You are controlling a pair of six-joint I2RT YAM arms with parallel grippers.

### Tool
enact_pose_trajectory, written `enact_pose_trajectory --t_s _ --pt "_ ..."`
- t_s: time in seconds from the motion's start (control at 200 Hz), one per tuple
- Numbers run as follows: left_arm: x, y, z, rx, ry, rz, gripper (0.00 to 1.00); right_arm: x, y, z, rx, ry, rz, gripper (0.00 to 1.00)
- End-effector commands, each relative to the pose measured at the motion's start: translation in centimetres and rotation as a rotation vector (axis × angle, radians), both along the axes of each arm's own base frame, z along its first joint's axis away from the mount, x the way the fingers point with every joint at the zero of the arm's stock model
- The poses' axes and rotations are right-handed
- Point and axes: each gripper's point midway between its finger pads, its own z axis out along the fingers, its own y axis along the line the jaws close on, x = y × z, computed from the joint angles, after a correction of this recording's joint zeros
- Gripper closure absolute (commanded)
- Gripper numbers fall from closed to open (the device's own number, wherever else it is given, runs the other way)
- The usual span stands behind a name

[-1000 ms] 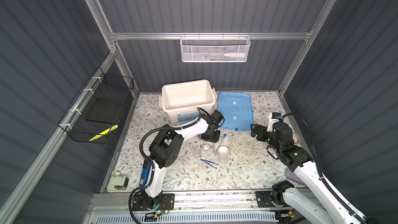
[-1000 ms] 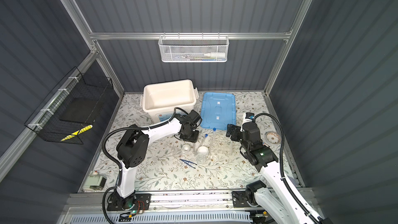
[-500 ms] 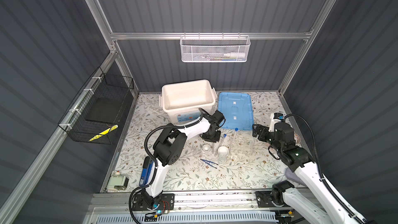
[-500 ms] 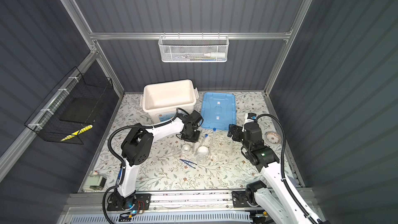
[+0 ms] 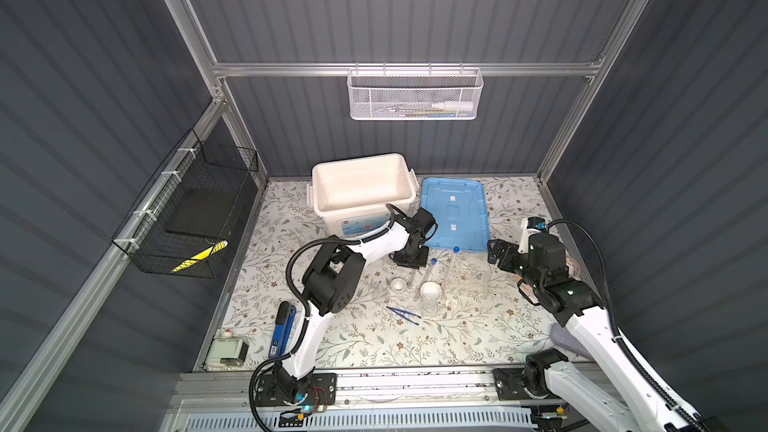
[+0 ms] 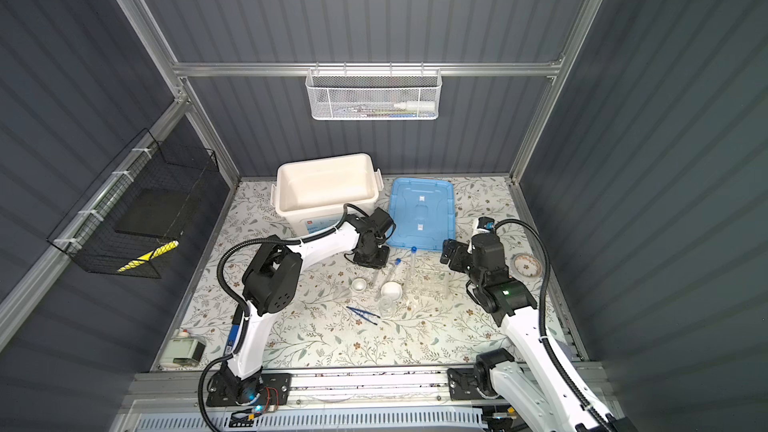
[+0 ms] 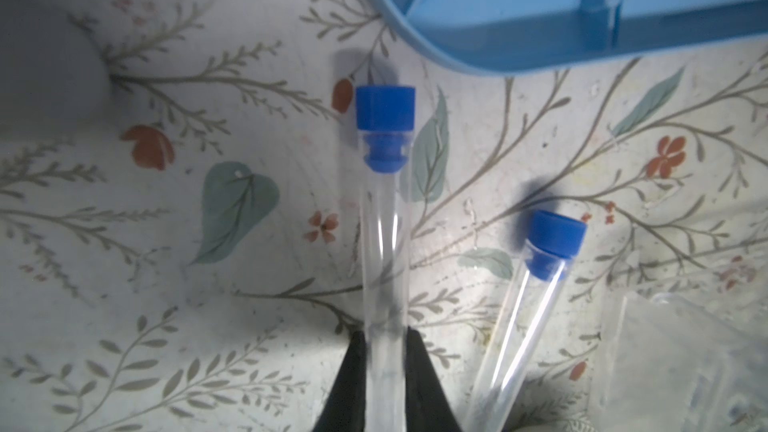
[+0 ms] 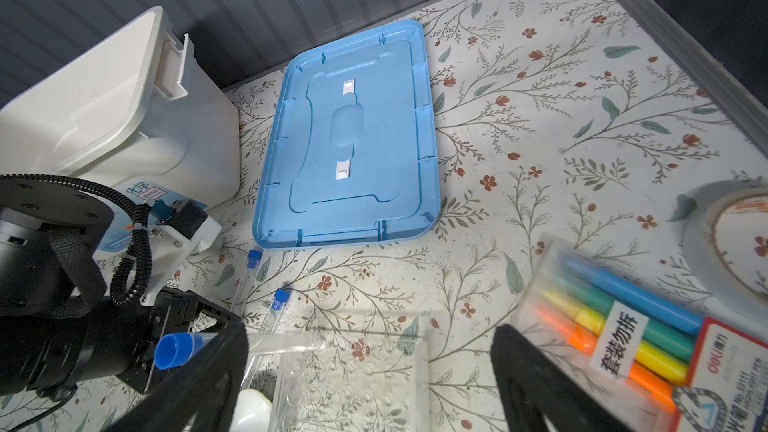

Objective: Organize the chemistry lab equipment
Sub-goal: 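Lower and close the left gripper on the blue-capped test tube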

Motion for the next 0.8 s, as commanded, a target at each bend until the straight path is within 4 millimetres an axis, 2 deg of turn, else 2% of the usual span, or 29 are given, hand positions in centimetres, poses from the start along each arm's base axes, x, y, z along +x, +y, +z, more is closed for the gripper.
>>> enact_pose_trajectory --t_s 0.0,0.28,0.5,0.795 --pt "0.8 1.8 -1.3 0.051 0.025 0.032 0.86 0.1 0.0 0.5 0.0 -0.004 0.01 0.07" --pt "2.3 2.6 -0.7 0.093 -0.018 -0.031 0.85 0.1 -0.1 0.5 0.006 -0.002 0.008 0.07" --pt "3.1 2.4 -0.5 0.105 -0.047 -0.09 0.82 -0.1 0.0 0.3 0.024 0.008 0.002 0.07" --pt "2.1 3.2 0.8 0.087 -0.062 -0.083 0.62 -0.6 0.1 0.7 0.046 -0.006 0.002 0.07"
